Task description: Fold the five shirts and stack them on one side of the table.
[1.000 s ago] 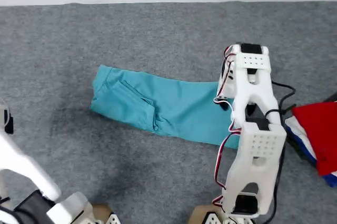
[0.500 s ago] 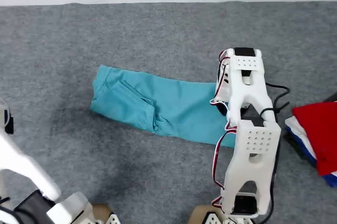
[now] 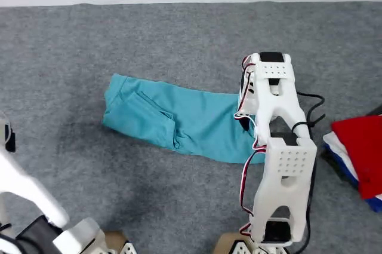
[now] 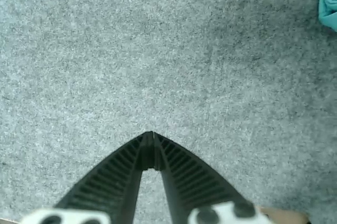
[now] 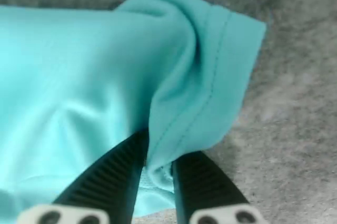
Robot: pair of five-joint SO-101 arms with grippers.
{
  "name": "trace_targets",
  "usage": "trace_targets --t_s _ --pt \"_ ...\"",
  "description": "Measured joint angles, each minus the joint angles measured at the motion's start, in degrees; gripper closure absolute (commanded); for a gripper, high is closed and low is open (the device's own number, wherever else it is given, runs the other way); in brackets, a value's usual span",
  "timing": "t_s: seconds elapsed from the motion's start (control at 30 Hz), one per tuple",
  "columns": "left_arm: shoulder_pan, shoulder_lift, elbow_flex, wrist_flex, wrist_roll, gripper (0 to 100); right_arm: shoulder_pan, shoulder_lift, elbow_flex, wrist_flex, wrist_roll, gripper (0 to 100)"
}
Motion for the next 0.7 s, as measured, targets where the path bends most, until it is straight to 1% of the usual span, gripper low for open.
trace_targets --t_s 0.1,0.17,0.47,0.6,0.7 --pt "0.00 0.00 0.00 0.00 0.00 100 1.76 -1.49 0.00 0.35 0.09 99.0" --pt "0.00 0.00 0.00 0.00 0.00 100 4.40 -1.93 0.00 0.35 0.44 99.0" --pt "0.00 0.00 0.00 0.18 0.00 100 15.82 -2.02 0.00 0.18 11.78 99.0" --pt "0.00 0.00 0.00 0.18 0.00 100 20.66 -2.02 0.00 -0.35 15.12 99.0" --pt "0.00 0.00 0.00 0.18 0.00 100 22.68 -2.02 0.00 -0.35 17.23 99.0"
